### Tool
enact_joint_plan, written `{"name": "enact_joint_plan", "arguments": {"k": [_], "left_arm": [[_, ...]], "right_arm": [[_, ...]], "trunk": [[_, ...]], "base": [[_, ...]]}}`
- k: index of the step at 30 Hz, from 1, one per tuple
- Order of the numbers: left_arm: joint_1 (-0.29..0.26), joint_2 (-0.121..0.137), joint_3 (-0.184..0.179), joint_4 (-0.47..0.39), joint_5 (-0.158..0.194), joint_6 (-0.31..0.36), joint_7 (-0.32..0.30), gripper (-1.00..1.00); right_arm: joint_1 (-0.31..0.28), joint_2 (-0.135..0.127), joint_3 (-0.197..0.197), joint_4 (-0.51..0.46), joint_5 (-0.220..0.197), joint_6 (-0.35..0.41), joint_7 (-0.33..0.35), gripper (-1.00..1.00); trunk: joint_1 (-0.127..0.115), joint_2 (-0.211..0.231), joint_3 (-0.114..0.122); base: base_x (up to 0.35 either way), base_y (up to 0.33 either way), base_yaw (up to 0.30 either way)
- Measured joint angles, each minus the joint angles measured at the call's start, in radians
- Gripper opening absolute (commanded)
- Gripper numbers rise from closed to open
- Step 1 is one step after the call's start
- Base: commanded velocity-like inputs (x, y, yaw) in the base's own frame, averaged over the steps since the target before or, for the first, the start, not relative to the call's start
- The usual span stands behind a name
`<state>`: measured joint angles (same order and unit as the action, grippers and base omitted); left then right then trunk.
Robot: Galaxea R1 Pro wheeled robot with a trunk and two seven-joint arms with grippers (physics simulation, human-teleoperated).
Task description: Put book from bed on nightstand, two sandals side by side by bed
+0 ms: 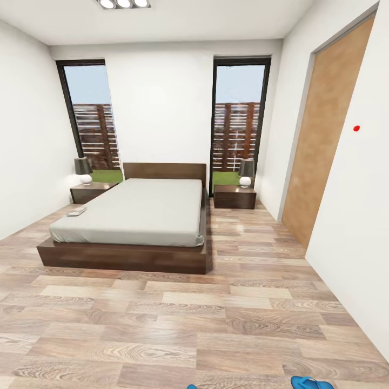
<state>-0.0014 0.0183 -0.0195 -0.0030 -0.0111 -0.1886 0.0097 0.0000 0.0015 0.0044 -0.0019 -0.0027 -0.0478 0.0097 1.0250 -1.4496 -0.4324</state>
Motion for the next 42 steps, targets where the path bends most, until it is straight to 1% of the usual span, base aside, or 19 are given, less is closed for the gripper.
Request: {"name": "enact_joint_plan", "arguments": {"k": [21, 42], "left_arm": [[0.000, 0.000, 0.000, 0.000, 0.000, 0.000, 0.000, 1.00], [0.000, 0.000, 0.000, 0.000, -0.001, 0.000, 0.000, 1.00]], "right_arm": [[0.000, 0.000, 0.000, 0.000, 0.000, 0.000, 0.000, 1.00], [0.000, 0.000, 0.000, -0.001, 0.000, -0.001, 0.000, 1.00]], "trunk": [[0.000, 0.000, 0.000], [0.000, 0.000, 0.000]], "base": [[0.004, 0.000, 0.000], [0.084, 0.000, 0.000]]}}
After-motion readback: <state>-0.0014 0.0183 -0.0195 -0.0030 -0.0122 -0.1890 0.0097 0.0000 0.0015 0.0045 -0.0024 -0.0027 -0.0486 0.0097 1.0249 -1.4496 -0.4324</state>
